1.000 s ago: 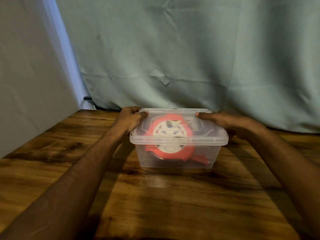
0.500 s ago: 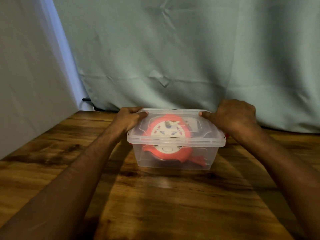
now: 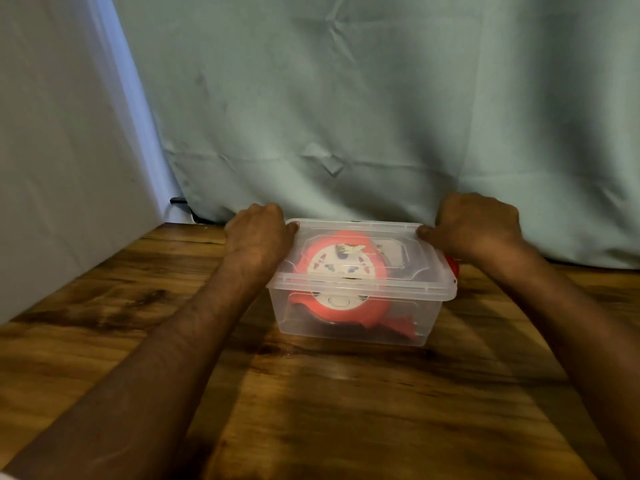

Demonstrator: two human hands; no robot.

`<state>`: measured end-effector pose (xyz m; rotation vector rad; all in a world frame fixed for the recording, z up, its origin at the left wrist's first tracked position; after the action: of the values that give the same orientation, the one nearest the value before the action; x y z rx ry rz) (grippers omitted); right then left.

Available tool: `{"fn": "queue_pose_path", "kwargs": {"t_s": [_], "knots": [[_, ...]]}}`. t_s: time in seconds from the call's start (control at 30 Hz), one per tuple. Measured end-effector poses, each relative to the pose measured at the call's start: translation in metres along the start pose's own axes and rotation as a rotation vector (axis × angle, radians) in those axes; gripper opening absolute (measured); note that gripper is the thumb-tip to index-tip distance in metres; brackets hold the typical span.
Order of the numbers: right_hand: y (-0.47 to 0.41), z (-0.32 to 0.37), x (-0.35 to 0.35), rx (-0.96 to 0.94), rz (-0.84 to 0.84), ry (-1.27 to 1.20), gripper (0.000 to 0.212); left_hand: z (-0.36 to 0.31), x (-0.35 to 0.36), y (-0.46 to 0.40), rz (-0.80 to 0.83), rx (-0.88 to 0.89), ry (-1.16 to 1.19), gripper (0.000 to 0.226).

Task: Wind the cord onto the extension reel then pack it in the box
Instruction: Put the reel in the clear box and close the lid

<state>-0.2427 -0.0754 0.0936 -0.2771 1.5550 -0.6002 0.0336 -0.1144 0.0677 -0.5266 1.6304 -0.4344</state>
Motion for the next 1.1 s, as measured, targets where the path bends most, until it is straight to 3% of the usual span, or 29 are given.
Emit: {"fn": "queue_pose_path", "kwargs": {"t_s": [0.1, 0.2, 0.3, 0.43, 0.53, 0.67, 0.93, 1.1], "knots": [[-0.005, -0.004, -0.002, 0.047, 0.089, -0.092, 0.040, -0.003, -0.002, 0.002, -0.049, 0.052, -0.021, 0.039], [0.005, 0.003, -0.007, 0.038, 0.004, -0.045, 0.035, -0.008, -0.003, 0.005, -0.107, 0.129, -0.045, 0.029], [0.026, 0.021, -0.027, -0.102, -0.175, 0.198, 0.024, -0.010, -0.013, 0.007, -0.106, 0.124, -0.019, 0.029], [0.062, 0.054, -0.068, -0.324, -0.021, 0.166, 0.034, -0.017, -0.045, 0.027, -0.281, 0.196, 0.072, 0.030], [0.081, 0.061, -0.078, -0.466, 0.082, 0.146, 0.049, -0.021, -0.053, 0.055, -0.097, 0.266, 0.114, 0.034], [0.075, 0.067, -0.061, -0.468, 0.119, 0.183, 0.047, -0.019, -0.042, 0.055, 0.072, 0.267, 0.190, 0.044], [0.030, 0.081, 0.004, -0.291, -0.046, 0.177, 0.038, -0.030, 0.016, 0.004, 0.102, 0.311, 0.312, 0.049], [0.034, 0.078, 0.015, -0.218, -0.092, 0.144, 0.047, -0.034, 0.023, -0.007, 0.240, 0.328, 0.253, 0.062]]}}
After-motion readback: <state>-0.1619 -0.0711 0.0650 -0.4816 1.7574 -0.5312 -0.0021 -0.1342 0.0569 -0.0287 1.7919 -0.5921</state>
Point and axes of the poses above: each hand's wrist, its own y-axis away from the middle knuckle, its own x-axis out of the palm, z = x × y, the point moved 1 cm from there along -y, towards the middle knuckle, and after that the axes turned 9 degrees about -z, right-handed, at the moved point
